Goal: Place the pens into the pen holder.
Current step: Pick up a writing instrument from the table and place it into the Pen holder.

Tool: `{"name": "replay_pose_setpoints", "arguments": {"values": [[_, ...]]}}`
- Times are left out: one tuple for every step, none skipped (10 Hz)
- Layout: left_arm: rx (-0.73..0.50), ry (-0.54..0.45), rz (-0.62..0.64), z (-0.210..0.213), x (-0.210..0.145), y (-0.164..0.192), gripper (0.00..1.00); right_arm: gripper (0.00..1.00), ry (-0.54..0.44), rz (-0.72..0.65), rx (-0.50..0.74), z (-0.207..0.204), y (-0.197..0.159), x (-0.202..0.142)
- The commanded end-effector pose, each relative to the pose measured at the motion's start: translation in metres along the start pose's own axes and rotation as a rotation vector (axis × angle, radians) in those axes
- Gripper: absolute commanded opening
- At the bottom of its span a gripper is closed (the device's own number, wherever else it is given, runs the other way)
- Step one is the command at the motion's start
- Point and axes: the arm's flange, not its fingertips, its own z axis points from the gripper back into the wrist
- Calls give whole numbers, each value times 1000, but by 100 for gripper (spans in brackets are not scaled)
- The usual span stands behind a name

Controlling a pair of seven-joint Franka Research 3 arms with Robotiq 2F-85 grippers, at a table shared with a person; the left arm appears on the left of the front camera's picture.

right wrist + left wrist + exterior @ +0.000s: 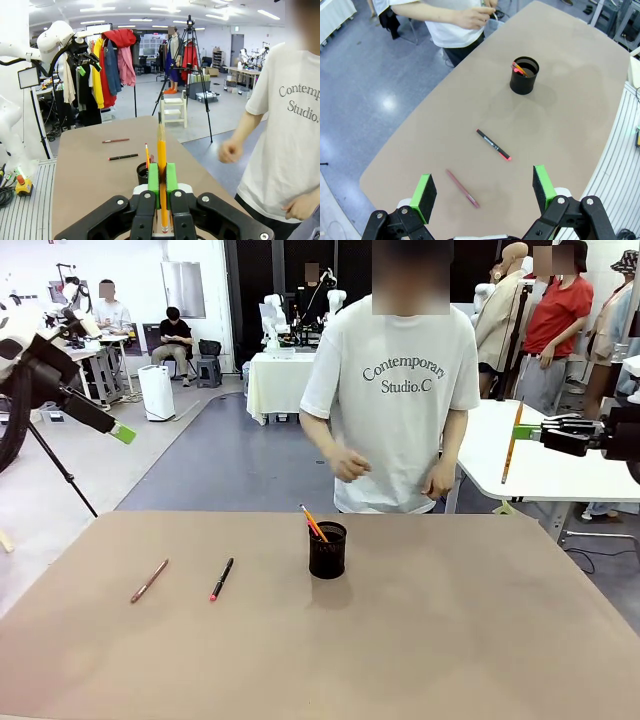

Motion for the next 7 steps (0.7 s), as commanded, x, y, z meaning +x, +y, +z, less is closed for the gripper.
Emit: {"name": "replay_pose_setpoints", "arguments": {"values": [[-9,-7,-4,2,0,0,100,0,-1,3,5,-2,1,2],[-9,-7,-4,2,0,0,100,0,-1,3,5,-2,1,2],[-9,-7,-4,2,0,0,100,0,-1,3,5,-2,1,2],[-9,-7,-4,2,0,0,100,0,-1,3,5,-2,1,2],[-9,-7,-4,2,0,0,100,0,-1,3,5,-2,1,2],[-9,-7,-4,2,0,0,100,0,-1,3,5,-2,1,2],[-9,-7,-4,2,0,0,100,0,-1,3,5,-2,1,2]]}}
